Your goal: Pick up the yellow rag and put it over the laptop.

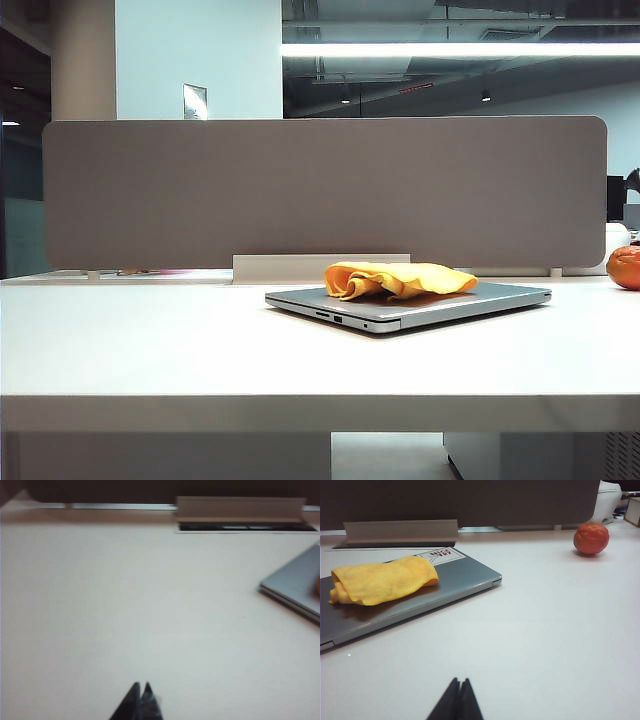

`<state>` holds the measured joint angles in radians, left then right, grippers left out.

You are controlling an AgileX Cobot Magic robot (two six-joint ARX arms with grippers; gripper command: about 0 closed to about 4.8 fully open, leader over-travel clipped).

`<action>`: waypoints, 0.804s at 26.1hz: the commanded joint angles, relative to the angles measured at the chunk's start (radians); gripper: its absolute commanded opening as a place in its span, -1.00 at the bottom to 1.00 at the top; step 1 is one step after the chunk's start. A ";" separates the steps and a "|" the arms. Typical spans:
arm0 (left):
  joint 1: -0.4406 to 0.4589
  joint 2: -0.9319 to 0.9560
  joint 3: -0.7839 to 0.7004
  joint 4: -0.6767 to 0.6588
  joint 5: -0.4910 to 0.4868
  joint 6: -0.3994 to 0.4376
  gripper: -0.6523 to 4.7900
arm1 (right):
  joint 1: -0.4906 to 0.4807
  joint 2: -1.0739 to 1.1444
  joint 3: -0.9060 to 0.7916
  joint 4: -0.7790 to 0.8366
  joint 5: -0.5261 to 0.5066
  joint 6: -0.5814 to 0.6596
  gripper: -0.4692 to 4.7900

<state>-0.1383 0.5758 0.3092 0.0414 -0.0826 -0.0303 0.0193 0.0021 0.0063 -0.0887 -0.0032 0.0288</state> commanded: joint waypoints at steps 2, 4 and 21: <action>0.068 -0.141 -0.082 0.040 0.000 0.005 -0.78 | 0.000 -0.001 -0.004 0.010 0.002 -0.004 -0.84; 0.106 -0.274 -0.172 0.123 0.000 0.005 -0.78 | 0.000 -0.001 -0.004 0.010 0.002 -0.004 -0.84; 0.164 -0.539 -0.301 0.058 0.042 0.015 -0.78 | 0.000 -0.001 -0.004 0.010 0.002 -0.004 -0.84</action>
<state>0.0242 0.0486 0.0048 0.1162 -0.0448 -0.0261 0.0193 0.0021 0.0063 -0.0887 -0.0032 0.0288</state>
